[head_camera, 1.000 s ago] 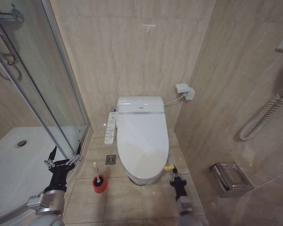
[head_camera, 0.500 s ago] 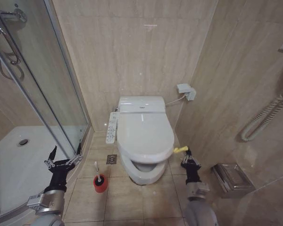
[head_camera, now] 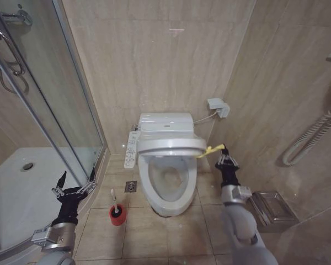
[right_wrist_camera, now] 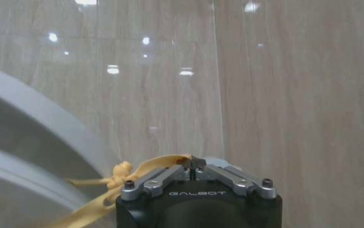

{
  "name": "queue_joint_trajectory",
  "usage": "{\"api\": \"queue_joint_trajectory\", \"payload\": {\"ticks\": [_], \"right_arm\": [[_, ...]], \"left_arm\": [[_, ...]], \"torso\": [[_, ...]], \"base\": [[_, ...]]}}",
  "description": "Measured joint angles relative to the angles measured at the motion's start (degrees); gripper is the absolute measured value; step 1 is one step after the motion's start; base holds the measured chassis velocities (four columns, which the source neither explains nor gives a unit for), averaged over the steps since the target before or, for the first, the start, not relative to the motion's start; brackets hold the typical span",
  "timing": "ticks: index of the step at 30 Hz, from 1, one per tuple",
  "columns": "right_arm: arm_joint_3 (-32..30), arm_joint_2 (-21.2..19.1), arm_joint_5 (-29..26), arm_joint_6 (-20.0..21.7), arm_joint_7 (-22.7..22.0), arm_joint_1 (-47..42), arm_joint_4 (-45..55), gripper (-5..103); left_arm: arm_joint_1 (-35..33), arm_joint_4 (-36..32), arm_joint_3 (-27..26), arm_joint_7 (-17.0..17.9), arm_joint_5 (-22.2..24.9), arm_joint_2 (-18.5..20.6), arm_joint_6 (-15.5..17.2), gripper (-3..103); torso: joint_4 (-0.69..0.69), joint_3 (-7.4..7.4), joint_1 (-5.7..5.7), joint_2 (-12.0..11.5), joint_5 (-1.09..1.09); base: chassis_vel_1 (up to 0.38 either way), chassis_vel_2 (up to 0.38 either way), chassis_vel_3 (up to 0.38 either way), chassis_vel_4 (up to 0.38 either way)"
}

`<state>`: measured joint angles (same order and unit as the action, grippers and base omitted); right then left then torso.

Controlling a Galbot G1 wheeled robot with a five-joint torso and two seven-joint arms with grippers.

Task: Open the toilet lid, clean the toilet bowl with a toilet brush, close the toilet lid, and flush.

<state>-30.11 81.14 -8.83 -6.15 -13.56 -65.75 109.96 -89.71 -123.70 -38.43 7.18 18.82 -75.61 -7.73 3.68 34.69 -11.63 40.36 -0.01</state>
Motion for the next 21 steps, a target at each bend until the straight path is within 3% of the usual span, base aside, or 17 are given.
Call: {"api": "queue_joint_trajectory", "payload": {"ticks": [21], "right_arm": [[1.5,-6.36,-3.82,0.7,0.81,21.35,-19.31,1]], "left_arm": [[0.0,0.0,0.0,0.0,0.0,0.0,0.0,100]], "torso": [[-0.05,0.0,0.0,0.0,0.0]], "base": [[0.0,0.0,0.0,0.0]]}}
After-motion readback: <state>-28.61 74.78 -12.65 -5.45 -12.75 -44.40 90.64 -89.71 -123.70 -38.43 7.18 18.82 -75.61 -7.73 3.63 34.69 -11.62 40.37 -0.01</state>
